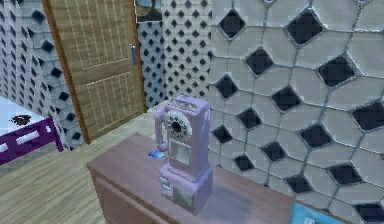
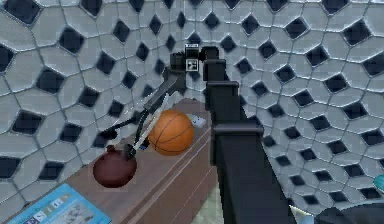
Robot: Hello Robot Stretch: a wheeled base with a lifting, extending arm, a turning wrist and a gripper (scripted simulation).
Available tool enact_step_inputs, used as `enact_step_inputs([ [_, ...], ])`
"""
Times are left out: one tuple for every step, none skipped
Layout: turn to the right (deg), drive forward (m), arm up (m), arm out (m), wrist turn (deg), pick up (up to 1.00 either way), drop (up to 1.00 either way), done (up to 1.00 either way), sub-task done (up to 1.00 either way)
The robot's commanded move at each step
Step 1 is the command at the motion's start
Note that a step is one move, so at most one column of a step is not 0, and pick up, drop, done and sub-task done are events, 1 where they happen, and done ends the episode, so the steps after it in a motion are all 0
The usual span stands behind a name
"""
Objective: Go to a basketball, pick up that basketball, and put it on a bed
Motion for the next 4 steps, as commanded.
enact_step_inputs([
  [0.0,0.00,0.00,0.00,45.0,0.00,0.00,0.00,0.00],
  [0.0,0.00,0.00,0.00,45.0,0.00,0.00,0.00,0.00],
  [0.0,0.00,0.00,0.00,24.0,0.00,0.00,0.00,0.00],
  [0.0,0.00,-0.28,0.00,0.0,0.00,0.00,0.00,0.00],
])
